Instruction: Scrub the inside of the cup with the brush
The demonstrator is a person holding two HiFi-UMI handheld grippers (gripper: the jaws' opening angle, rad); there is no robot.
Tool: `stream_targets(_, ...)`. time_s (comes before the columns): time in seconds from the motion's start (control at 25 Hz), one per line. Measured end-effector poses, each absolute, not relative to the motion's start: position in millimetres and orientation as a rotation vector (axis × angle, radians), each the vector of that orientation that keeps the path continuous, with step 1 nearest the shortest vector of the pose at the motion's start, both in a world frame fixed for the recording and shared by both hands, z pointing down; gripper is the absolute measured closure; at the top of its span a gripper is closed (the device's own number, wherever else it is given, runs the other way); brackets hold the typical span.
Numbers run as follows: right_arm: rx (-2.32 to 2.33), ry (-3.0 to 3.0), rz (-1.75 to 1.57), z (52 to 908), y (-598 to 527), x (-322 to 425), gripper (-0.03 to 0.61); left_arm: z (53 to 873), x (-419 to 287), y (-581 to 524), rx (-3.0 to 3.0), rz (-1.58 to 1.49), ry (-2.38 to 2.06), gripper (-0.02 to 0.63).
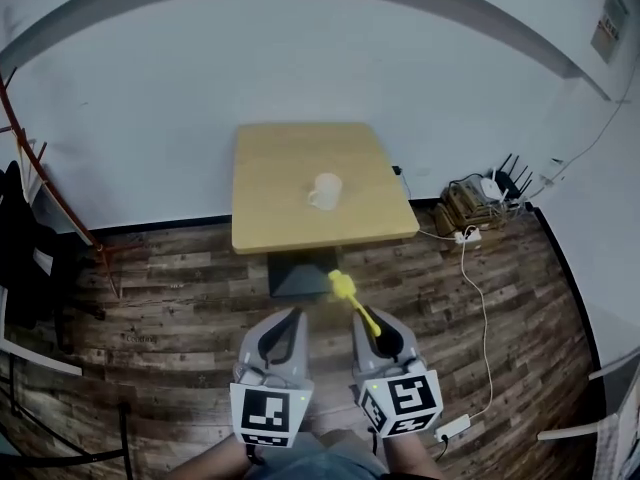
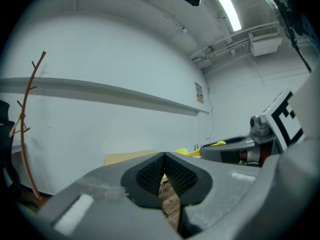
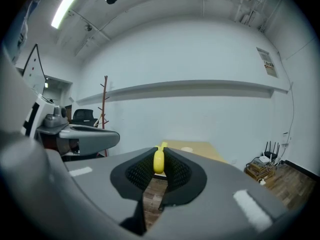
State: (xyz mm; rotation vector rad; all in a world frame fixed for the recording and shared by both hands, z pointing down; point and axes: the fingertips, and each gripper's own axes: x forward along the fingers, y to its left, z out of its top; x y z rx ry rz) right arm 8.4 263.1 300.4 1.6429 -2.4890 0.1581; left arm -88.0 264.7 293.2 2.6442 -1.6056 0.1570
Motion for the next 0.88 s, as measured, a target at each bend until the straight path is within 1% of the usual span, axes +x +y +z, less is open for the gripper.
stream_targets(0.24,1.670,-2.467,0.140,294.8,230.2,17.7,0.538,295.1,-76.2,226.9,2.644,0.150,-1.559,0.594)
stream_targets(0.52,1.675,-2.462,0.177,312.3,181.4,45.0,0.538,328.2,-47.8,178.0,2.635,0.277,-1.526,0.594)
stream_targets(0.88,1.582,-2.530,0.302,336.9,62.0,87.5,0.538,335.8,-8.6,71.8,2.571,0.296,-1.559,0.594)
